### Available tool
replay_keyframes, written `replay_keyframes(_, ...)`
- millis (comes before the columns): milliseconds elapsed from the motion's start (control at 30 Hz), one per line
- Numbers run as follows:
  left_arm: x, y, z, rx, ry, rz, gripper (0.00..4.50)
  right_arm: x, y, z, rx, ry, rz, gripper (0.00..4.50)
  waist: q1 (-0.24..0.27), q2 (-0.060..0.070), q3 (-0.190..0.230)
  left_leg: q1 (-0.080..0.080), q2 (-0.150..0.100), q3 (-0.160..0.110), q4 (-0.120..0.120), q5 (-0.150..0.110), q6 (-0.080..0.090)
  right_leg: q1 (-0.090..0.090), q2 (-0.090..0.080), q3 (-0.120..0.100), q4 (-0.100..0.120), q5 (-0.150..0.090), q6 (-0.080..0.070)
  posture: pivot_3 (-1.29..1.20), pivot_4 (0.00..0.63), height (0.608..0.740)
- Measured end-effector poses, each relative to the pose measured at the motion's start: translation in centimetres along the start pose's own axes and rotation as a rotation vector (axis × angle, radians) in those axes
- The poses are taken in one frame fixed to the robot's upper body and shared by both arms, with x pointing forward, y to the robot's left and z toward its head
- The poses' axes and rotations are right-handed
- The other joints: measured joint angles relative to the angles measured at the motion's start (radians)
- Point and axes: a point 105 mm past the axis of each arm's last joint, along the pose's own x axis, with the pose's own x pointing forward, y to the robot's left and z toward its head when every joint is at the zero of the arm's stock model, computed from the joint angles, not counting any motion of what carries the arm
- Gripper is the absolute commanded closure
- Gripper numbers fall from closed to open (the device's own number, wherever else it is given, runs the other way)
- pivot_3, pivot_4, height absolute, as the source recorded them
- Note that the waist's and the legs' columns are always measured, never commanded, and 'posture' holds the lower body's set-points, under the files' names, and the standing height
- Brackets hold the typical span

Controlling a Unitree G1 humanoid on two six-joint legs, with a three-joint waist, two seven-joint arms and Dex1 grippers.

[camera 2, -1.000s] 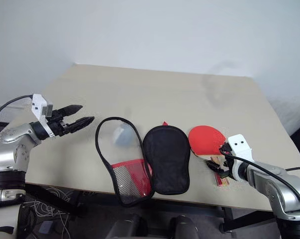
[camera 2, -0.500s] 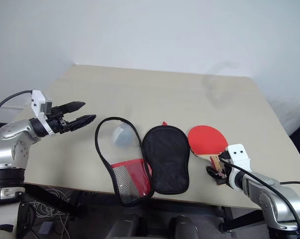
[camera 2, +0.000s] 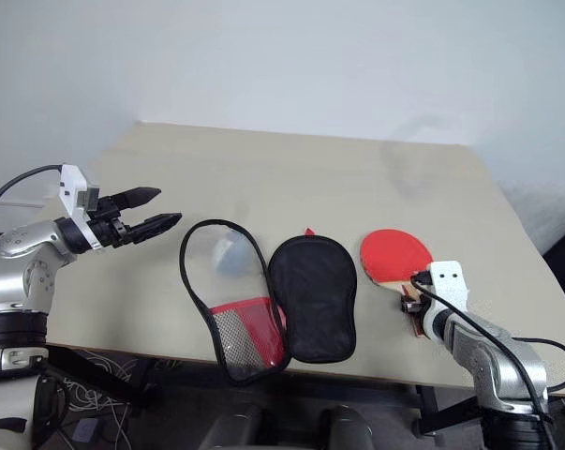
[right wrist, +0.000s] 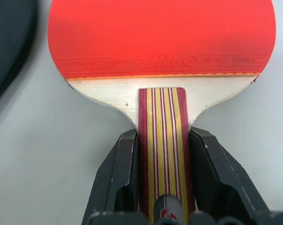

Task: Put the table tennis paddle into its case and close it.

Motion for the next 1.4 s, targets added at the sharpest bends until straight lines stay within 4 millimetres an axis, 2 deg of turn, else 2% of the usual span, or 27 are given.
replay_keyframes(100, 0.0, 0.0, 0.0, -0.001, 0.001, 0.001, 0.36, 0.0, 0.9, 1.3, 0.009, -0.045, 0.030, 3.36, -0.001, 0.003, 0.001, 0.000, 0.000, 0.000, 0.000, 0.000, 0.000, -0.001, 0.000, 0.000, 0.001, 0.001, 0.001, 0.00, 0.000, 0.715)
replay_keyframes(300, 0.1, 0.0, -0.1, -0.002, 0.001, 0.003, 0.36, -1.1, 7.9, 4.1, -0.006, -0.133, 0.284, 3.36, -0.005, 0.003, 0.002, 0.000, 0.000, 0.000, -0.003, -0.002, -0.003, -0.002, 0.005, -0.002, 0.003, 0.005, 0.000, 0.00, 0.000, 0.715)
replay_keyframes(467, 0.0, 0.0, -0.3, -0.006, 0.004, 0.007, 0.36, -2.1, 11.9, 4.7, 0.039, -0.124, 0.409, 3.36, -0.004, 0.004, 0.002, 0.000, 0.000, 0.001, -0.001, -0.002, -0.003, -0.002, 0.005, -0.002, 0.002, 0.005, 0.001, 0.00, 0.000, 0.715)
replay_keyframes(533, 0.0, -0.1, -0.5, -0.011, 0.007, 0.007, 0.36, -2.3, 12.9, 4.6, 0.047, -0.097, 0.438, 3.36, -0.003, 0.004, 0.002, 0.000, 0.000, 0.001, 0.000, -0.002, -0.003, -0.001, 0.005, -0.002, 0.001, 0.004, 0.001, 0.00, 0.000, 0.715)
replay_keyframes(767, -0.2, -0.3, -0.9, -0.017, 0.016, 0.007, 0.36, -3.0, 14.4, 2.2, 0.047, 0.029, 0.472, 3.36, -0.004, 0.005, 0.002, 0.000, 0.000, 0.001, 0.000, -0.002, -0.002, -0.002, 0.004, 0.000, 0.001, 0.004, 0.000, 0.00, 0.000, 0.715)
replay_keyframes(1000, 0.0, -0.4, -0.9, -0.022, 0.023, 0.000, 0.36, -3.3, 14.9, 0.4, 0.039, 0.081, 0.460, 3.36, -0.004, 0.005, 0.002, 0.000, 0.000, 0.002, -0.001, -0.002, -0.002, -0.003, 0.005, 0.000, 0.001, 0.005, 0.000, 0.00, 0.000, 0.715)
replay_keyframes(1200, 0.0, -0.5, -1.0, -0.022, 0.026, -0.006, 0.36, -3.3, 14.6, -0.6, 0.018, 0.107, 0.415, 3.36, -0.003, 0.005, 0.002, 0.000, 0.000, 0.003, -0.001, -0.002, -0.002, -0.003, 0.005, 0.000, 0.001, 0.005, -0.001, 0.00, 0.000, 0.715)
replay_keyframes(1400, 0.4, -0.7, -1.2, -0.023, 0.040, -0.021, 0.36, -3.3, 14.4, -0.6, 0.000, 0.104, 0.394, 3.36, -0.003, 0.005, 0.002, 0.000, 0.000, 0.003, -0.001, -0.002, -0.002, -0.003, 0.005, 0.000, 0.000, 0.005, -0.001, 0.00, 0.000, 0.715)
